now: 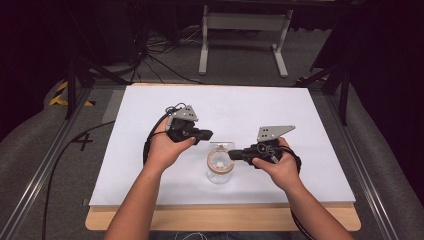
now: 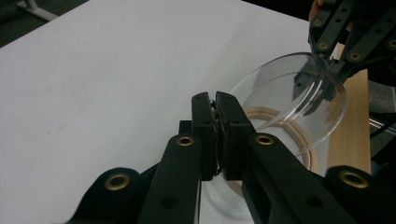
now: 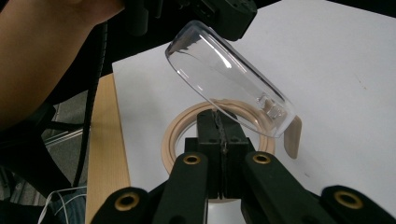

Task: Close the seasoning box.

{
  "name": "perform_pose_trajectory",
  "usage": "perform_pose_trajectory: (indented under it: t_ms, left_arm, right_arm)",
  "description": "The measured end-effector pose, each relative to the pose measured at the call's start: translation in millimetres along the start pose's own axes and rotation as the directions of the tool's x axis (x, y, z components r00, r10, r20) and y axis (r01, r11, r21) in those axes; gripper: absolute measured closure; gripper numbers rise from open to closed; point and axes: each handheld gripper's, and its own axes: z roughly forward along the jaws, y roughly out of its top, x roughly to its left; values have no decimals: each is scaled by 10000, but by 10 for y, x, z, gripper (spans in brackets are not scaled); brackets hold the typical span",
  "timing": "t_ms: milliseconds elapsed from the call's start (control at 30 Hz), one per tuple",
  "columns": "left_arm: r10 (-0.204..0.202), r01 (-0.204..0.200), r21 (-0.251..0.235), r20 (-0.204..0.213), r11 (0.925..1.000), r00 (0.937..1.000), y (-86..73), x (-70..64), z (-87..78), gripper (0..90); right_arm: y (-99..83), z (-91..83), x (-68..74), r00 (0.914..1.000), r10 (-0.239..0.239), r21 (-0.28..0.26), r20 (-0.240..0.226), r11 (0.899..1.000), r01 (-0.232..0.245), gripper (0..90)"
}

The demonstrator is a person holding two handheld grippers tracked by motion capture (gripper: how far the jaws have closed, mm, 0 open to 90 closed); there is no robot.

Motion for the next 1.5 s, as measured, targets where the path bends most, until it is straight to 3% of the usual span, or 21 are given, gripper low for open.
perform_pose_trajectory:
  t_ms: [400, 433, 700, 967, 1033, 1100, 1267, 1500]
  left_arm:
    - [-47, 77, 1009, -298, 9949, 9995, -222, -133, -283, 837]
    - [-80, 155, 1292, -581, 9915, 9983, -275, -129, -358, 833]
    - [-435, 529, 1688, -591, 9842, 9973, -453, -49, -510, 819]
    - [-829, 939, 2331, -564, 9679, 9950, -618, 75, -472, 798]
    - [-896, 1003, 2352, -555, 9667, 9944, -629, 79, -463, 793]
    - [-1007, 1114, 2623, -538, 9585, 9935, -670, 104, -443, 790]
    - [-1264, 1369, 2845, -550, 9489, 9905, -738, 165, -429, 789]
    - [-1373, 1488, 2964, -592, 9434, 9888, -777, 203, -424, 789]
  right_arm:
    - [14, -15, 68, 9996, -201, 505, -197, 9985, 210, 900]
    - [15, -18, 89, 9995, -219, 674, -214, 9975, 233, 900]
    - [-10, -34, 100, 9993, -253, 991, -267, 9947, 279, 900]
    - [-35, -73, 85, 9993, -181, 1205, -324, 9925, 219, 900]
    - [-41, -75, 84, 9993, -167, 1249, -327, 9920, 207, 900]
    - [-52, -72, 81, 9992, -173, 1349, -348, 9906, 219, 900]
    - [-64, -73, 82, 9990, -206, 1587, -401, 9870, 267, 900]
    - [-87, -37, 87, 9986, -214, 2003, -478, 9792, 306, 900]
